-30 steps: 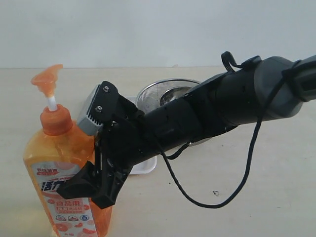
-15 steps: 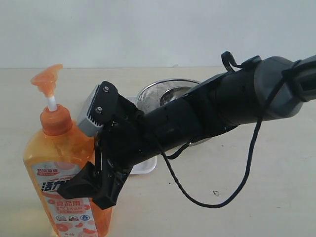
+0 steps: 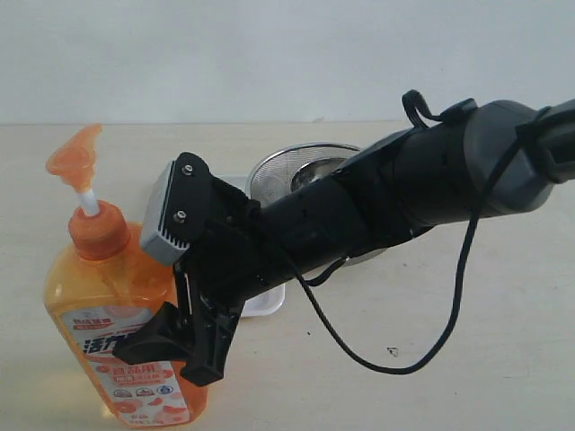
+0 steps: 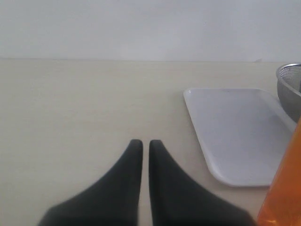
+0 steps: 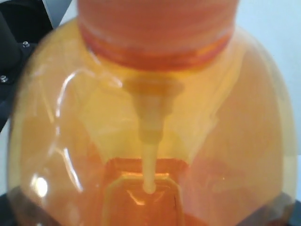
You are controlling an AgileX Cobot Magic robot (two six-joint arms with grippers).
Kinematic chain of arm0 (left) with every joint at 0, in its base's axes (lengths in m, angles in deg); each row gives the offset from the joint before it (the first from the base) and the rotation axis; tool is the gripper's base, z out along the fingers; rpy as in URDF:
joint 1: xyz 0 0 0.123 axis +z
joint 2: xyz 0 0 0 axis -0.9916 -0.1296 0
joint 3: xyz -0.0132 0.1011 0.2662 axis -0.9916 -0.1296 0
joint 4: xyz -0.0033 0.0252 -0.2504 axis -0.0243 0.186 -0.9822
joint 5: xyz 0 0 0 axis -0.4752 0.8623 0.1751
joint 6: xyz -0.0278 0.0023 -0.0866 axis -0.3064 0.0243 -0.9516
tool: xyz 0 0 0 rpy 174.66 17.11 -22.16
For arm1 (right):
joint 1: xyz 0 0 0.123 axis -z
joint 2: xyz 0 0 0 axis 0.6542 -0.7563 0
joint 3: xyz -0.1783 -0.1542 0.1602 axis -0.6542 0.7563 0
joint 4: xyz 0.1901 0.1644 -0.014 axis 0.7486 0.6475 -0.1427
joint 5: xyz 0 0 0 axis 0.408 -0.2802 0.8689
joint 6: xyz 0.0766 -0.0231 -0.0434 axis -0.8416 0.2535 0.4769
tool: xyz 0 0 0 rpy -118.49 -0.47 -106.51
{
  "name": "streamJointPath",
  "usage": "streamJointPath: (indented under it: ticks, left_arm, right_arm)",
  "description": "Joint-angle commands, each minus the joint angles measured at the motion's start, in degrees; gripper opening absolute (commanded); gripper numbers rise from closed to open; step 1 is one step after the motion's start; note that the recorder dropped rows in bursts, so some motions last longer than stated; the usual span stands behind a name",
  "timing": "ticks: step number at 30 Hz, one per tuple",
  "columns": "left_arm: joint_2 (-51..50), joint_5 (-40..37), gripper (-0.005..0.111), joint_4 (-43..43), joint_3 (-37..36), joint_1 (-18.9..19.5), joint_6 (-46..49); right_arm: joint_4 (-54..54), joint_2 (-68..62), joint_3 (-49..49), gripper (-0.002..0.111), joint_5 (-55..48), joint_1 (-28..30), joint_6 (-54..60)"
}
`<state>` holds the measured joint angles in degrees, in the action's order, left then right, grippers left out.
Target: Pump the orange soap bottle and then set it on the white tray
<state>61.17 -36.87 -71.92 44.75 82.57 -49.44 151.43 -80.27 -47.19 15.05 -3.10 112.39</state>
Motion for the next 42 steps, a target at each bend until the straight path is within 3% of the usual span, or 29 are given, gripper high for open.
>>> streamJointPath:
  ticks: [1, 15, 18, 23, 26, 31, 34, 37, 42]
  left_arm:
    - [0.09, 0.52, 0.005, -0.79, -0.21, 0.31, 0.19]
    - [0.09, 2.39, 0.005, -0.4, -0.21, 0.31, 0.19]
    - [0.09, 7.08, 0.005, -1.48, -0.21, 0.31, -0.1]
    - [0.09, 21.19, 0.005, -13.28, -0.21, 0.31, -5.57]
    - [0.09, 17.33, 0.005, -13.28, 2.21, 0.31, -9.66]
    - [-1.93, 8.68, 0.005, -13.07, 8.83, 0.31, -7.04]
    - [-6.15, -0.43, 0.005, -17.92, 17.03, 0.31, 5.77]
    - [-7.87, -1.13, 0.005, -19.07, 21.2, 0.31, 21.16]
    - [-7.62, 1.62, 0.005, -19.31, 23.22, 0.31, 21.31]
  right_arm:
    - [-1.26, 2.75, -0.83, 0.0, 1.12, -0.01, 0.4]
    - [-1.12, 6.88, -0.83, 0.0, 2.75, -0.01, 0.4]
    - [-1.12, 6.88, -0.83, 0.0, 2.18, -0.01, 0.4]
    - [-1.51, 6.0, -0.83, 0.0, 1.98, -0.01, 0.4]
    - [-1.92, 5.32, -0.83, 0.0, 1.17, -0.01, 0.4]
    - [-2.16, 4.7, -0.83, 0.0, 1.15, -0.01, 0.4]
    - [-2.16, 3.69, -0.83, 0.0, 1.11, -0.01, 0.4]
    - [-2.16, 3.69, -0.83, 0.0, 1.11, -0.01, 0.4]
    - [-2.16, 3.69, -0.83, 0.0, 1.11, -0.01, 0.4]
